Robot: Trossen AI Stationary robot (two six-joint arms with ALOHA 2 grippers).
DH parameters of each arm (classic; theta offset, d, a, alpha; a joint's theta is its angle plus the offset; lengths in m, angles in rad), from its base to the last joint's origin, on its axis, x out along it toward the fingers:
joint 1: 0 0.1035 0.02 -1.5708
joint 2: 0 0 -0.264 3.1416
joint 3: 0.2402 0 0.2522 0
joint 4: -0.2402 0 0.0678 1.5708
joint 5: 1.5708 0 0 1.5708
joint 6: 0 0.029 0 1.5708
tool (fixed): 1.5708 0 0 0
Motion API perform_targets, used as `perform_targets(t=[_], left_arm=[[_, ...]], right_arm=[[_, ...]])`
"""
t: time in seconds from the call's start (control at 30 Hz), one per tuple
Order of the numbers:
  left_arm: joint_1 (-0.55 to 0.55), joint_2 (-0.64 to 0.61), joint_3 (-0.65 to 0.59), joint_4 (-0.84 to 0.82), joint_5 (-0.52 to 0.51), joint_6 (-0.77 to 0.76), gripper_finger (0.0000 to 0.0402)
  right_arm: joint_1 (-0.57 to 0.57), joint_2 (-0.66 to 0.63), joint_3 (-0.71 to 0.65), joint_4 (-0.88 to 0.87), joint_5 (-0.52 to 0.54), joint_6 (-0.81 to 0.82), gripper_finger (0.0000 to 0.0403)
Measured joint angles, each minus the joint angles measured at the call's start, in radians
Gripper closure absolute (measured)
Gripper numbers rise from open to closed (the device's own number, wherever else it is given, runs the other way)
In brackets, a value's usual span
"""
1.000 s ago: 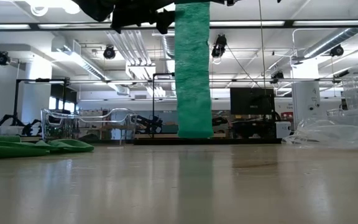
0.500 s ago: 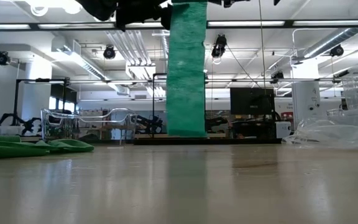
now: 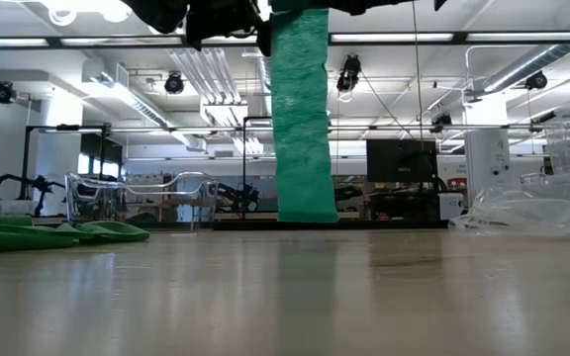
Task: Roll bandage
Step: Roll the blue bandage
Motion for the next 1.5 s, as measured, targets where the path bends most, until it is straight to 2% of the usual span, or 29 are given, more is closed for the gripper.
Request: perform_targets(t=[0.3,0.5,0.63,0.9,1.07,1.3,1.5], left_arm=[[0.002,0.0,0.0,-0.001,-0.012,-0.177,0.011],[0.002,0.0,0.0,0.003,-0.06,-0.216,0.0135],[0.002,-0.001,0.0,0.003,-0.093,-0.214,0.0186],[0.003,-0.001,0.0,0.004,-0.126,-0.165,0.0332],[0.007,-0.002,0.0,0.007,-0.125,-0.083,0.038],[0.028,-0.011,0.0,0.015,-0.109,0.163,0.0369],[0.03,-0.011,0.0,-0.005,-0.111,0.355,0.0375]], right_arm=[[0.0,0.0,0.0,-0.035,0.0,-0.122,0.0384],[0.0,0.0,0.0,-0.036,0.003,-0.165,0.0384],[0.0,0.0,0.0,-0.04,0.003,-0.162,0.0384],[0.001,0.0,0.0,-0.04,0.041,-0.095,0.0377],[0.001,0.0,0.001,-0.043,0.052,0.085,0.0327],[0.0,-0.041,0.002,-0.049,0.037,0.485,0.0208],[0.003,-0.045,0.003,-0.042,0.018,0.546,0.0133]])
